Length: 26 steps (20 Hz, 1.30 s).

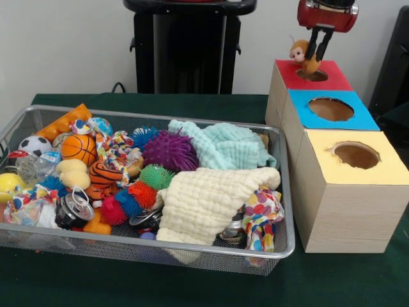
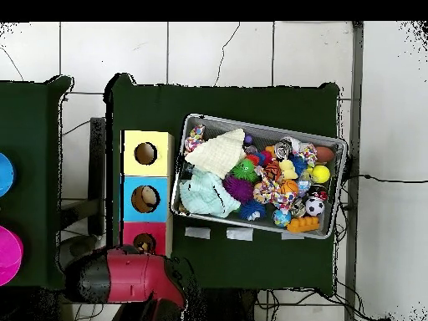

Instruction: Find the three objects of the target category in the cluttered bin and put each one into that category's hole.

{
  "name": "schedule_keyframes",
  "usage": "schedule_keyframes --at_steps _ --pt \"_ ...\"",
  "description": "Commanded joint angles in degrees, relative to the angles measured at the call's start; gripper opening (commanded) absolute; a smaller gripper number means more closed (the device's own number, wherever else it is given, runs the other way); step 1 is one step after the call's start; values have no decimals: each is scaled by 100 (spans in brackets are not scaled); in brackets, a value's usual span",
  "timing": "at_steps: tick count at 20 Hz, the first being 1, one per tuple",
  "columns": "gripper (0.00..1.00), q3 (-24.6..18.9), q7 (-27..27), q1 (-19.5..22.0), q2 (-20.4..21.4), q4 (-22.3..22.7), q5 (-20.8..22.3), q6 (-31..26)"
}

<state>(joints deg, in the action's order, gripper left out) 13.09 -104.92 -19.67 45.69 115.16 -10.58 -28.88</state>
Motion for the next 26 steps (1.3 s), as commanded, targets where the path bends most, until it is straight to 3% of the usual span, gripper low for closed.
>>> schedule_keyframes --at_steps 1,7,19,20,26 --pt "0 -146 -1544 -60 -373 -297 -330 182" --pt "0 -29 -1473 -137 -382 -610 -291 9" --pt "0 -171 -1262 78 -402 -617 -282 169" --pt "100 -222 -1222 133 -389 -579 -294 217" --pt "100 -316 -1111 327 -486 -532 -275 530"
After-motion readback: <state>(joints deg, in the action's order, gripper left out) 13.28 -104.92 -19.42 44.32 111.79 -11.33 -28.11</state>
